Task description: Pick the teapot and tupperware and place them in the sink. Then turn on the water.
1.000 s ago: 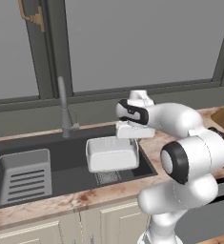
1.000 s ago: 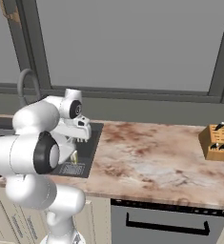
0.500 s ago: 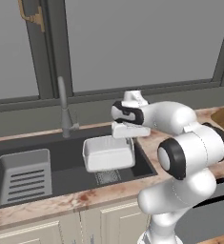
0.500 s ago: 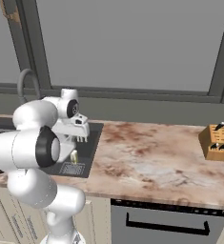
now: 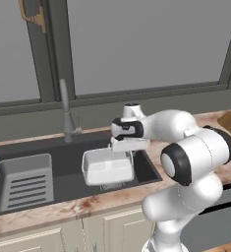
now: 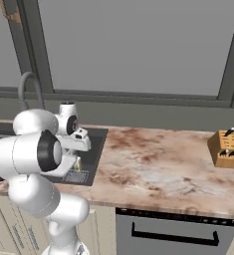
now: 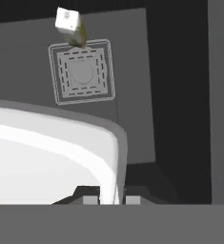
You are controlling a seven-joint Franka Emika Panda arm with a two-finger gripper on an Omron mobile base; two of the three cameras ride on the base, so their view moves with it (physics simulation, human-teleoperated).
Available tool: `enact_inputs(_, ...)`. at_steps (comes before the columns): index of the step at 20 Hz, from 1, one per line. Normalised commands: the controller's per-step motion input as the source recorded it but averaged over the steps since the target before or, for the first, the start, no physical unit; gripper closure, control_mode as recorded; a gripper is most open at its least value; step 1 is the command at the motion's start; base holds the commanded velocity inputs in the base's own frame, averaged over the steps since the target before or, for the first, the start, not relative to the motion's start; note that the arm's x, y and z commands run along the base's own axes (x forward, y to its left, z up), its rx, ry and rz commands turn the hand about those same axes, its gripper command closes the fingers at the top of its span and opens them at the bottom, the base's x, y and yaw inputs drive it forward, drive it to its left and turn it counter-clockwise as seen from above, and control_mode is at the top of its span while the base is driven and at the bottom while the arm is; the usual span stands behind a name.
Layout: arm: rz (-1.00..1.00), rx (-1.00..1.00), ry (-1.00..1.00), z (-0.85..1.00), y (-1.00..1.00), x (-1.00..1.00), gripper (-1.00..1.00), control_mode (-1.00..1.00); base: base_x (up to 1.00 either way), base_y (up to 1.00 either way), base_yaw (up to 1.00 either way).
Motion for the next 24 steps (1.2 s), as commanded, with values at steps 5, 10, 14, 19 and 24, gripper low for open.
enact_inputs(5, 0.0, 0.0, -0.08, -0.45, 0.17, 0.02, 1.0, -1.0, 0.0, 0.0, 0.0)
enact_inputs(10, 0.0, 0.0, -0.09, -0.31, 0.2, 0.15, 1.0, -1.0, 0.0, 0.0, 0.0)
enact_inputs(14, 0.0, 0.0, -0.05, -0.13, 0.2, 0.38, 1.0, -1.0, 0.0, 0.0, 0.0)
enact_inputs(19, 0.0, 0.0, -0.01, -0.25, 0.14, 0.13, 1.0, -1.0, 0.0, 0.0, 0.0)
enact_inputs(24, 0.01, 0.0, 0.0, -0.25, 0.02, 0.0, 1.0, -1.0, 0.0, 0.0, 0.0)
